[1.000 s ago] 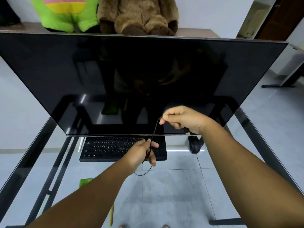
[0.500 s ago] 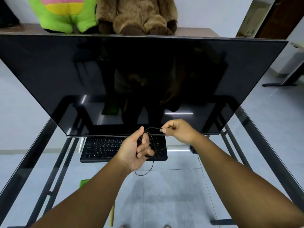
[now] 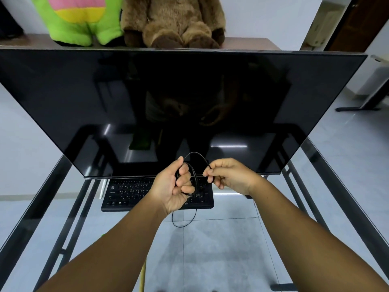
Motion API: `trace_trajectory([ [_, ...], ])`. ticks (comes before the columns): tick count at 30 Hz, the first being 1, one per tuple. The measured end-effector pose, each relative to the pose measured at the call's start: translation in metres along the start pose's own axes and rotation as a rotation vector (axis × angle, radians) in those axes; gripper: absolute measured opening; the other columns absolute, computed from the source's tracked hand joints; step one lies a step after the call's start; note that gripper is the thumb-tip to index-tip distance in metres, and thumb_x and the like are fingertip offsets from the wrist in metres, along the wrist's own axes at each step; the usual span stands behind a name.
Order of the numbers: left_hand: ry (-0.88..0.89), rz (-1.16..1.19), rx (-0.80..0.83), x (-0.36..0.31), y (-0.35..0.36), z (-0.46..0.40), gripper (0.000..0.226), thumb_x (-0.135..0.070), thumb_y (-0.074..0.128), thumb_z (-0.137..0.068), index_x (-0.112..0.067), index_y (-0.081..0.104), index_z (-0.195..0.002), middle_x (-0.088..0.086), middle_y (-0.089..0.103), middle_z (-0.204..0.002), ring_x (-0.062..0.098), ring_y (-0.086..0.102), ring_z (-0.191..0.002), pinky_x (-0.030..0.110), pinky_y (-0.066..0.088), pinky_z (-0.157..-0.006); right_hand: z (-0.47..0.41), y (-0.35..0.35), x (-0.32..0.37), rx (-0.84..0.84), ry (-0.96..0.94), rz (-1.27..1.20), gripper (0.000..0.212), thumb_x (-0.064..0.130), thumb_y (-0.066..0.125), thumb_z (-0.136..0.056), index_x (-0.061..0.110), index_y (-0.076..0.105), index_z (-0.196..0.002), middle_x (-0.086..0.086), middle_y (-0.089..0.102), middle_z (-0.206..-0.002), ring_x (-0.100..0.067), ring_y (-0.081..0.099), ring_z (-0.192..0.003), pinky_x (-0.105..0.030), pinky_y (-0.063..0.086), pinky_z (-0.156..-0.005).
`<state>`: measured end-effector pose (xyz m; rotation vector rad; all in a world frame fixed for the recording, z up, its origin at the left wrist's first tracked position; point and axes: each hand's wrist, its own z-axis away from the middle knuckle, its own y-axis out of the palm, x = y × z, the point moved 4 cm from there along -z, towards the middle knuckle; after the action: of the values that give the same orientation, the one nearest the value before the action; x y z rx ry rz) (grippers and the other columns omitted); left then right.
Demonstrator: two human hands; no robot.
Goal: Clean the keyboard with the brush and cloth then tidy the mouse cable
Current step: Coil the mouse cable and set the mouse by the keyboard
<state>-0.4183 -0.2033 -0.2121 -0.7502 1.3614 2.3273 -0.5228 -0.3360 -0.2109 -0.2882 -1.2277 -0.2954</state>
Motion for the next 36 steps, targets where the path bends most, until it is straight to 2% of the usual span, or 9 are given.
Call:
trace_trajectory([
  [3, -0.016, -0.014, 0.045, 0.001, 0.005, -0.003, 0.047, -0.039, 0.042, -0.099, -0.016, 0.042, -0.058, -0.005, 0.030, -0.039, 0.004, 0.021, -0.025, 0.016, 0.028, -0.035, 0.000, 0.001, 0.003, 0.035, 0.002, -0.008, 0.012, 0.006, 0.058, -0.094, 0.004, 0.070, -0.093, -0.005, 0.062, -0.071, -0.010, 0.050, -0.056, -0.020, 0.041, -0.052],
  [7, -0.027, -0.014, 0.091, 0.003, 0.008, -0.007, 0.046, -0.039, 0.043, -0.097, -0.016, 0.043, -0.058, -0.004, 0.032, -0.038, 0.004, 0.022, -0.025, 0.016, 0.028, -0.035, -0.002, 0.004, 0.005, 0.088, 0.010, 0.003, 0.010, 0.007, 0.063, -0.091, 0.009, 0.070, -0.084, -0.006, 0.062, -0.072, -0.011, 0.050, -0.058, -0.022, 0.041, -0.054],
  [14, -0.017, -0.014, 0.088, 0.002, 0.008, -0.011, 0.045, -0.039, 0.043, -0.097, -0.015, 0.043, -0.059, -0.004, 0.032, -0.038, 0.005, 0.022, -0.025, 0.016, 0.029, -0.036, -0.002, 0.006, 0.008, 0.130, -0.012, 0.027, 0.007, 0.004, 0.068, -0.087, 0.009, 0.069, -0.082, -0.003, 0.061, -0.071, -0.009, 0.051, -0.057, -0.021, 0.041, -0.054],
  [23, 0.026, -0.093, -0.008, -0.001, 0.008, -0.013, 0.045, -0.040, 0.043, -0.100, -0.015, 0.046, -0.062, -0.004, 0.031, -0.041, 0.006, 0.020, -0.028, 0.018, 0.031, -0.038, -0.008, 0.004, 0.008, 0.070, 0.003, 0.048, 0.007, 0.012, 0.075, -0.083, 0.011, 0.069, -0.078, 0.000, 0.059, -0.063, -0.010, 0.048, -0.053, -0.023, 0.039, -0.053],
  [27, 0.102, -0.163, -0.114, -0.002, 0.009, -0.014, 0.036, -0.038, 0.045, -0.100, -0.013, 0.051, -0.075, 0.000, 0.033, -0.045, 0.008, 0.022, -0.032, 0.020, 0.035, -0.043, -0.010, 0.002, 0.007, 0.039, 0.011, 0.025, 0.007, 0.010, 0.074, -0.083, 0.009, 0.068, -0.078, -0.001, 0.058, -0.062, -0.010, 0.047, -0.052, -0.022, 0.039, -0.052],
  [31, 0.216, -0.336, -0.204, -0.003, 0.006, -0.016, 0.026, -0.029, 0.041, -0.103, -0.008, 0.052, -0.092, 0.004, 0.047, -0.056, 0.014, 0.039, -0.046, 0.031, 0.045, -0.063, -0.012, -0.003, 0.008, -0.007, 0.002, 0.027, 0.014, 0.007, 0.070, -0.085, 0.012, 0.069, -0.072, 0.001, 0.057, -0.060, -0.009, 0.046, -0.052, -0.021, 0.038, -0.050],
  [34, 0.260, -0.732, -0.258, -0.007, 0.003, -0.014, 0.024, -0.029, 0.039, -0.103, -0.012, 0.055, -0.097, 0.000, 0.059, -0.072, 0.014, 0.053, -0.067, 0.031, 0.046, -0.073, -0.011, -0.011, 0.006, -0.042, 0.007, 0.002, 0.021, 0.005, 0.069, -0.085, 0.015, 0.068, -0.066, 0.000, 0.056, -0.060, -0.009, 0.045, -0.051, -0.020, 0.037, -0.048],
  [36, 0.291, -0.939, -0.292, -0.011, 0.001, -0.014, 0.022, -0.026, 0.040, -0.102, -0.013, 0.058, -0.098, -0.002, 0.062, -0.076, 0.012, 0.055, -0.071, 0.027, 0.045, -0.069, -0.011, -0.014, 0.005, -0.046, 0.001, -0.011, 0.015, 0.004, 0.068, -0.086, 0.011, 0.066, -0.072, -0.003, 0.057, -0.063, -0.009, 0.046, -0.051, -0.019, 0.038, -0.048],
])
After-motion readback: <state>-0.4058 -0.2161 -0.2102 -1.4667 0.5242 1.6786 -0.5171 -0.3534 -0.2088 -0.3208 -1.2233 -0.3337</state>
